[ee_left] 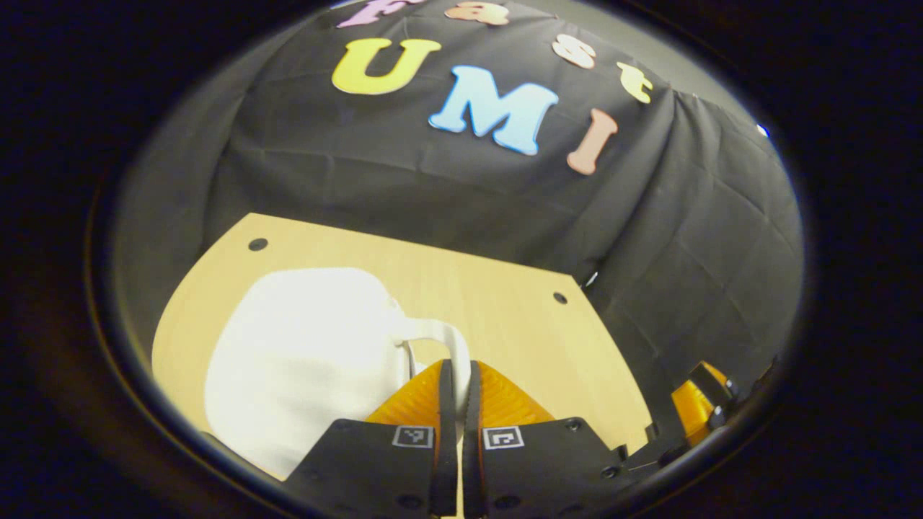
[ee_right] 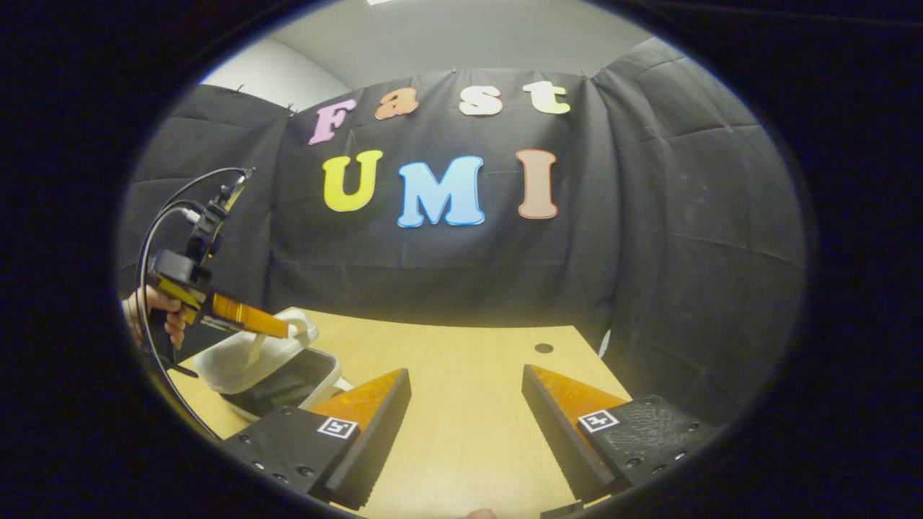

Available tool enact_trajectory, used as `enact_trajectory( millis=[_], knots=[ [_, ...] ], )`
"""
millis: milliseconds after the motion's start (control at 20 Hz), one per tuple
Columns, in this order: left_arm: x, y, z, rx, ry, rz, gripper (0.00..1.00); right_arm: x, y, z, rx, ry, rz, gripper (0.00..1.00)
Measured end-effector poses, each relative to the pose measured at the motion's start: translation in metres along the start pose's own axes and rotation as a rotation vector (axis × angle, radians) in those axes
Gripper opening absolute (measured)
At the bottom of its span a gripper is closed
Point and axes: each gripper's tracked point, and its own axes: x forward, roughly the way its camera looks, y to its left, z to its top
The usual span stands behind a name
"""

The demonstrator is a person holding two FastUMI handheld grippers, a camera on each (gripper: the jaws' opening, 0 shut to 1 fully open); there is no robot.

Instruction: First open the suitcase, pack the skin care products into it, and then close the suitcase.

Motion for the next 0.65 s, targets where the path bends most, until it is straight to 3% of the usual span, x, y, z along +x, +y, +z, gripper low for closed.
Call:
enact_trajectory(
  millis=[50,200,300,350,450,500,600,650],
  knots=[
    [0.015,-0.001,-0.018,0.006,0.037,0.001,0.11,-0.001,-0.005,-0.003,0.011,0.015,-0.023,0.94],
    [0.047,-0.001,-0.056,0.011,0.108,0.015,0.11,-0.005,-0.009,-0.004,0.033,0.038,-0.052,0.94],
    [0.056,-0.003,-0.068,0.026,0.113,0.025,0.11,-0.009,-0.015,0.0,0.038,0.036,-0.084,0.89],
    [0.06,-0.004,-0.07,0.035,0.106,0.038,0.11,-0.011,-0.014,-0.002,0.043,0.041,-0.093,0.95],
    [0.064,-0.009,-0.076,0.074,0.082,0.042,0.12,-0.014,-0.011,-0.001,0.052,0.052,-0.103,0.95],
    [0.063,-0.011,-0.079,0.105,0.056,0.069,0.17,-0.016,-0.011,0.002,0.054,0.05,-0.109,0.95],
    [0.053,-0.011,-0.074,0.165,-0.018,0.105,0.43,-0.021,-0.011,0.009,0.059,0.039,-0.115,0.95],
    [0.041,-0.012,-0.064,0.181,-0.074,0.126,0.73,-0.025,-0.011,0.012,0.058,0.027,-0.113,0.95]
  ],
)
